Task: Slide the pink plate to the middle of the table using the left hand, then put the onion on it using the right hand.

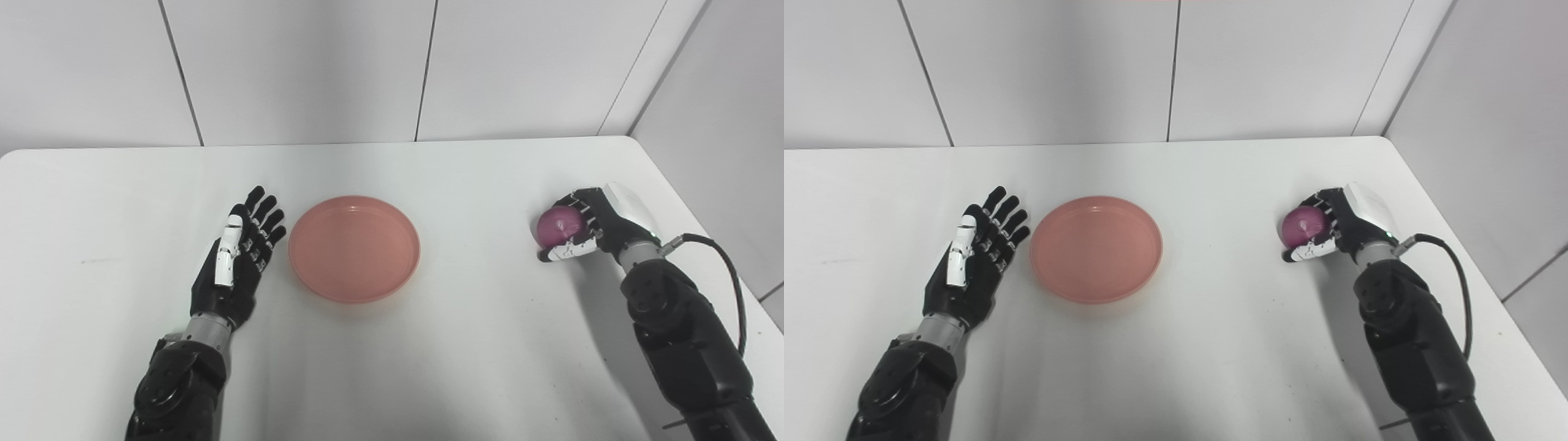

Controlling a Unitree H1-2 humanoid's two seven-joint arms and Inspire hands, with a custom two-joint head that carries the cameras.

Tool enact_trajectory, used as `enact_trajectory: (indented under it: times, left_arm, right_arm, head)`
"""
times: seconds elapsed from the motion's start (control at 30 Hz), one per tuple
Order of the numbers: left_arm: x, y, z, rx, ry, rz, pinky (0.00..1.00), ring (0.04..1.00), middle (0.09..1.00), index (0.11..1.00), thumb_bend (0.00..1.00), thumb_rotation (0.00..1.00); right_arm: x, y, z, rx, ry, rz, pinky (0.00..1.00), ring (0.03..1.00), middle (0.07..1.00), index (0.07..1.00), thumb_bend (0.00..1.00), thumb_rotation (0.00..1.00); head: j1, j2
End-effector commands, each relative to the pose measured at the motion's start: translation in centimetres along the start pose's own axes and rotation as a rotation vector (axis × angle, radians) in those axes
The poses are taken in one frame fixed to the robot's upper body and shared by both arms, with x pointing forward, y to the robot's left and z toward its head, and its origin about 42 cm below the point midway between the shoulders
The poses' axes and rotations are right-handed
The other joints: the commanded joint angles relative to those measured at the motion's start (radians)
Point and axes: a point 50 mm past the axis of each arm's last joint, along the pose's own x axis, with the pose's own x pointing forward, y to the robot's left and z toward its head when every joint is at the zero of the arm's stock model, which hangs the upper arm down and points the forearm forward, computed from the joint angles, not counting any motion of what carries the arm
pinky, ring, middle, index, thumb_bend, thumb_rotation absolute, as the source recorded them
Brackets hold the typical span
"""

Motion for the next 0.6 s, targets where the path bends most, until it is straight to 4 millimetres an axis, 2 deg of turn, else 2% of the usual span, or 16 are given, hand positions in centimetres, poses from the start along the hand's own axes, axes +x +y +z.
enact_trajectory:
  times: [0.0,0.57]
  left_arm:
    - [-0.2,0.24,-0.46,-0.011,0.026,0.01,0.96,0.968,0.976,0.956,0.47,1.0]
    - [-0.16,0.27,-0.55,-0.015,0.023,0.01,0.96,0.966,0.975,0.955,0.47,1.0]
  right_arm:
    - [-0.16,-0.4,-0.05,-0.012,-0.039,-0.007,0.48,0.544,0.583,0.49,0.52,0.13]
    - [-0.73,-1.09,0.56,-0.008,-0.073,-0.064,0.44,0.516,0.562,0.488,0.52,0.13]
  head:
    - [0.0,-0.001]
    - [0.003,-0.002]
